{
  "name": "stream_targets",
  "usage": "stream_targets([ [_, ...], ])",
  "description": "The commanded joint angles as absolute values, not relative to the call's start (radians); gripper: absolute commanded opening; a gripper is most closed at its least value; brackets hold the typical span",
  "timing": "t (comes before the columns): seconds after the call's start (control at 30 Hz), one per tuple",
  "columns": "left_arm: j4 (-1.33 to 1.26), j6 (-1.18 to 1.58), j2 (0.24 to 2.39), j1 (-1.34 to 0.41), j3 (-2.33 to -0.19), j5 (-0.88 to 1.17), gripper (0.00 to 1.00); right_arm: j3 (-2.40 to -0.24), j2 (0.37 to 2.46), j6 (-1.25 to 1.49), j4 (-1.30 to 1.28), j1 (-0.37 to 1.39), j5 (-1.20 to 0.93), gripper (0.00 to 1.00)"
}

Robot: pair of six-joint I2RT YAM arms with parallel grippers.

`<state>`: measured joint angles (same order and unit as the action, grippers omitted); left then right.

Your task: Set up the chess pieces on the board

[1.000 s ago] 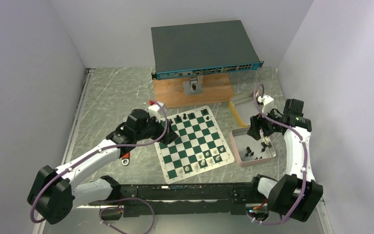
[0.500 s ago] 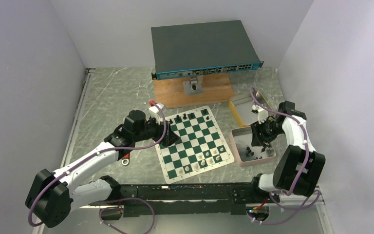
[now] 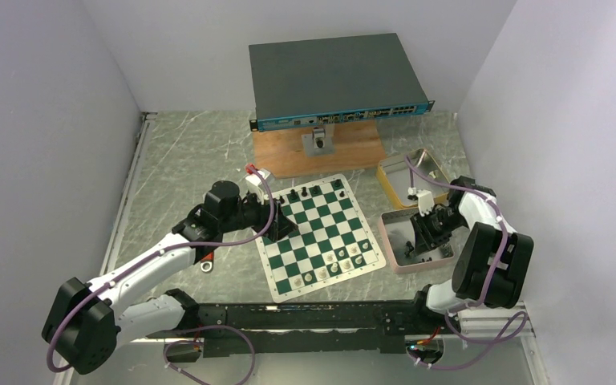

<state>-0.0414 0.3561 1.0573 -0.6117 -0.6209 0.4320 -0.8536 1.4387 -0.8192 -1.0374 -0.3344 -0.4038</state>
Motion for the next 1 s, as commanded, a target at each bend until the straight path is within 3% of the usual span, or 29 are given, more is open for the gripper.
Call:
stream_targets([
  [0.0, -0.081, 0.338, 1.058, -0.609, -0.621, 0.457, 0.83, -0.838, 1.451, -0.814, -1.002, -0.320, -0.384, 0.36],
  [0.37, -0.077, 0.341, 1.061, -0.609, -0.626, 0.456, 0.83, -0.806, 1.461, -0.768, -0.927, -0.306, -0.372, 0.25],
  [0.57, -0.073, 0.341, 1.055, -0.609, -0.624, 0.456, 0.83, -0.815, 1.443, -0.750, -0.911, -0.301, -0.374, 0.06],
  [0.97, -0.074, 0.345, 1.005, -0.609, -0.608, 0.425, 0.84, -0.903, 1.277, -0.791, -0.938, -0.302, -0.374, 0.00],
])
